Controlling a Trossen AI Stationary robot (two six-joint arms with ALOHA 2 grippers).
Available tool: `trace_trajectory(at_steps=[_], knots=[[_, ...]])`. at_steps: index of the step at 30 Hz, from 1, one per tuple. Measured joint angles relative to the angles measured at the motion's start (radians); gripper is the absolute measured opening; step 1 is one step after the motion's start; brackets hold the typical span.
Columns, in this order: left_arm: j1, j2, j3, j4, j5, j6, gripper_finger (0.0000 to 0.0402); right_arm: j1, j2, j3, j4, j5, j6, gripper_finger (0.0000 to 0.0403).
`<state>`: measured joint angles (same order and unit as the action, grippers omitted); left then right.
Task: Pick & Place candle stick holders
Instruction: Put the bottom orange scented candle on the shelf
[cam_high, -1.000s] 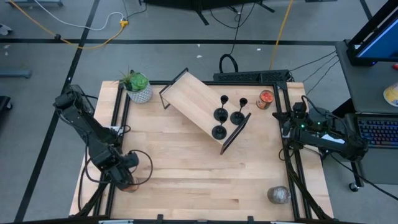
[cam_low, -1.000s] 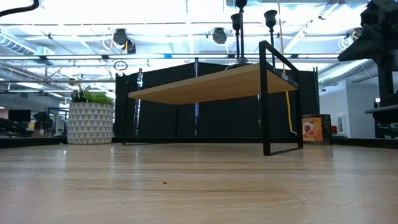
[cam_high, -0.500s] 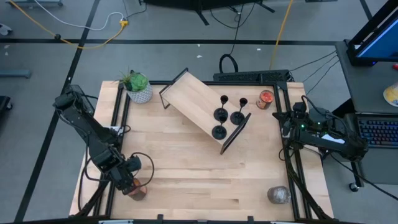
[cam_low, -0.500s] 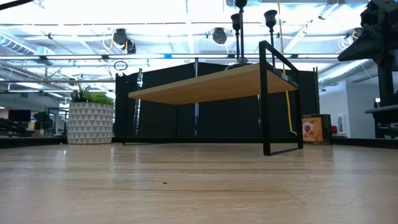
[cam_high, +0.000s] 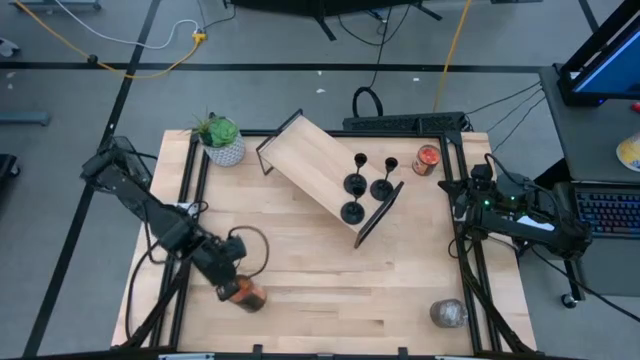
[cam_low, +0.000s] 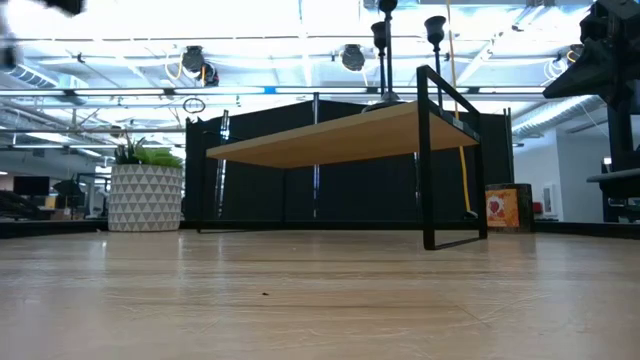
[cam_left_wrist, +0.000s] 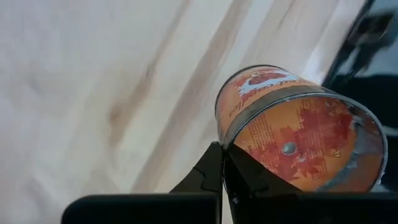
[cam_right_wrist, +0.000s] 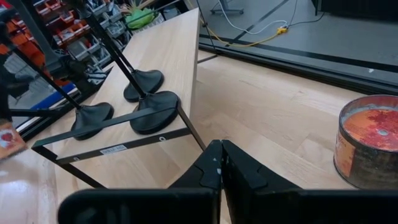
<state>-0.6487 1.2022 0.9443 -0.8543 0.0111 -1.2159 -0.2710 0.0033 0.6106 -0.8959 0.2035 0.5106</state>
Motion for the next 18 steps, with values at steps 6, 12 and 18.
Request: trace_trajectory(at_steps=[6,12,18], knots=[[0.194,0.0,0.216,-0.209,-0.074,0.178,0.0001,0.0,0.0,0.0,0.0,0.0,-0.003,0.0],[0.432,0.006,0.423,-0.338,-0.144,0.314,0.0001,0.0,0.0,0.0,0.0,0.0,-0.007,0.0],[0.657,0.087,0.604,-0.369,-0.155,0.449,0.0,0.0,0.0,0.0,0.0,0.0,-0.023,0.0]])
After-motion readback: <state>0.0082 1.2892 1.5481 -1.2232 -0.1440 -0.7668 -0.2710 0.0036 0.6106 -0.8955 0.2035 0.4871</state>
